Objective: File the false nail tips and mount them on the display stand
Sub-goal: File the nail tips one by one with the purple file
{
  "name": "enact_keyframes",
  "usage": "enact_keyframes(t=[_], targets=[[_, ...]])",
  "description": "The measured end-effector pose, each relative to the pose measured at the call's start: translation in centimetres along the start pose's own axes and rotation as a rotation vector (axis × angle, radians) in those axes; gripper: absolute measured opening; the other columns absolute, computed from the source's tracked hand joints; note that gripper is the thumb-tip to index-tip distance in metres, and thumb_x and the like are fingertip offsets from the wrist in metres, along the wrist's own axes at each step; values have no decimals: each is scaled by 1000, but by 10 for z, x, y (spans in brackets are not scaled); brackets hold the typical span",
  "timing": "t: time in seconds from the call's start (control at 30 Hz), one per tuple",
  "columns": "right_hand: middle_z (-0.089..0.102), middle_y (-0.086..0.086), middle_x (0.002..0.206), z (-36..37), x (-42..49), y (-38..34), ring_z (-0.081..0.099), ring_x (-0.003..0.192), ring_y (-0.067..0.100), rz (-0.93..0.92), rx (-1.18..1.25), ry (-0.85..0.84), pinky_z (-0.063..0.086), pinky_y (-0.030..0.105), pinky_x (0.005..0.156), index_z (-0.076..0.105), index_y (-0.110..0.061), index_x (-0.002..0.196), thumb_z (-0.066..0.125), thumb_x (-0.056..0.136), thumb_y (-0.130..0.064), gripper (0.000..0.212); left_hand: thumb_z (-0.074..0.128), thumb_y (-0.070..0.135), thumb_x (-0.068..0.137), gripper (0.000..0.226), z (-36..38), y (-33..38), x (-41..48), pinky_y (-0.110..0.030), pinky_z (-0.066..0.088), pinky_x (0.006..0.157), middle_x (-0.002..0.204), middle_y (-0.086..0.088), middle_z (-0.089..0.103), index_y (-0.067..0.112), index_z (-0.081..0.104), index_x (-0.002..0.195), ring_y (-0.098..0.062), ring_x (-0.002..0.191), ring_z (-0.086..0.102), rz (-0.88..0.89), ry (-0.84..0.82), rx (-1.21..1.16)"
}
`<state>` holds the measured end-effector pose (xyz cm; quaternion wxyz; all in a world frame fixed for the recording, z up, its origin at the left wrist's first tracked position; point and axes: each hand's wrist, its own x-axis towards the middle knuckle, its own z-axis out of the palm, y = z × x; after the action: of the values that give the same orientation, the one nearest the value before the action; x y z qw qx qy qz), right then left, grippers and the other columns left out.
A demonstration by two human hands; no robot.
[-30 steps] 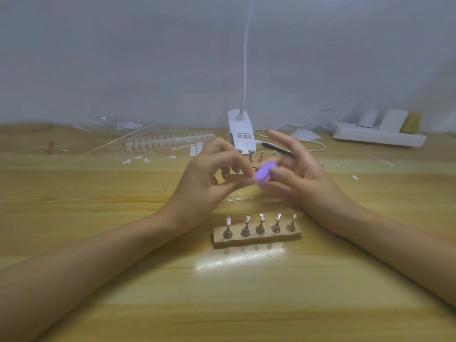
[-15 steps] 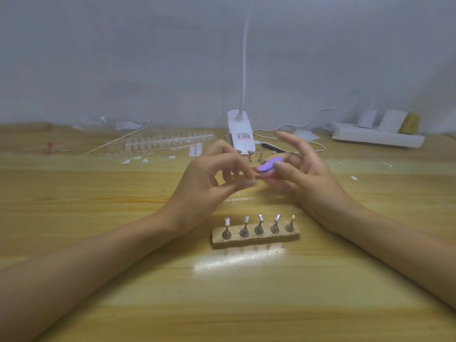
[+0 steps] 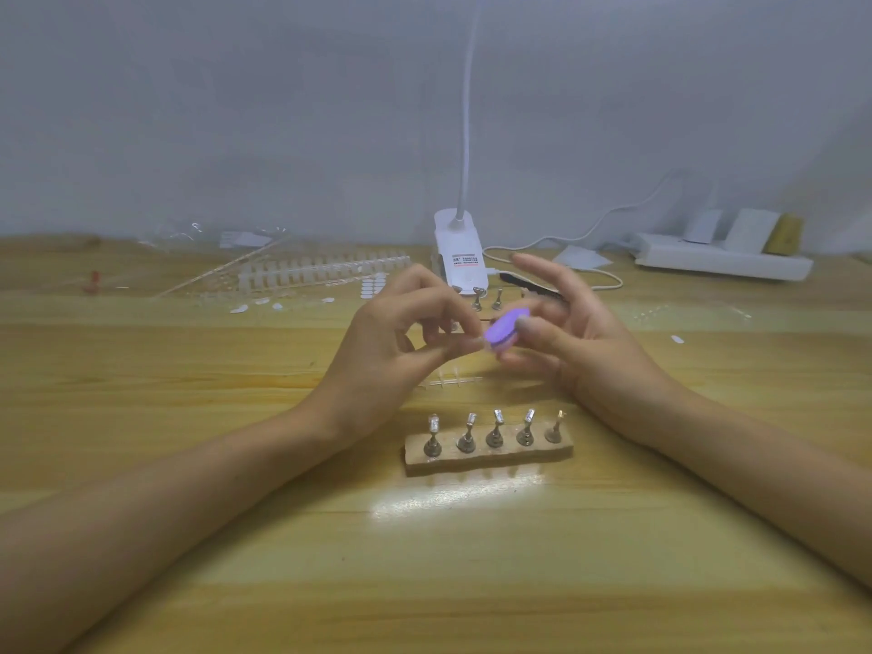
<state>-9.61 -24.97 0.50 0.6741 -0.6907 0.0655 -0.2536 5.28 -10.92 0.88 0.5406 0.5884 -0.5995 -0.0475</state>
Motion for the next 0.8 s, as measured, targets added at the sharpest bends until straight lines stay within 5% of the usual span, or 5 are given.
enact_keyframes(t=[0.07,0.2,0.3,0.43,0.8], targets=[[65,16,108,2,-1,0,72,95,29,14,-70,-105,60,34,79,42,-25,147,61,93,-6,61,75,15,82,6,0,0,0,-8,38,60,88,3,52,17,70,82,-4,72,51,12,4,13],[66,16,102,-1,1,0,72,90,23,-12,5,61,59,31,79,41,-20,146,61,89,-9,62,76,18,80,5,0,0,0,-7,38,59,88,4,52,19,70,81,-4,71,50,2,1,-7],[66,18,107,1,0,0,71,98,30,32,-30,-117,60,38,83,44,-23,146,61,92,-5,59,76,16,81,7,0,-1,0,-8,38,61,88,7,52,21,69,81,-4,71,51,4,17,14],[68,16,99,-3,3,1,72,92,24,22,53,60,60,32,80,41,-16,147,61,87,-8,64,76,15,81,7,0,-1,0,-7,38,60,87,8,51,18,70,81,-4,71,50,0,2,-6],[70,13,98,1,2,1,72,95,28,40,9,-57,59,34,82,45,-24,145,65,87,-12,62,75,14,83,8,1,-1,0,-7,37,60,87,8,51,18,69,82,-5,73,52,9,-2,35]])
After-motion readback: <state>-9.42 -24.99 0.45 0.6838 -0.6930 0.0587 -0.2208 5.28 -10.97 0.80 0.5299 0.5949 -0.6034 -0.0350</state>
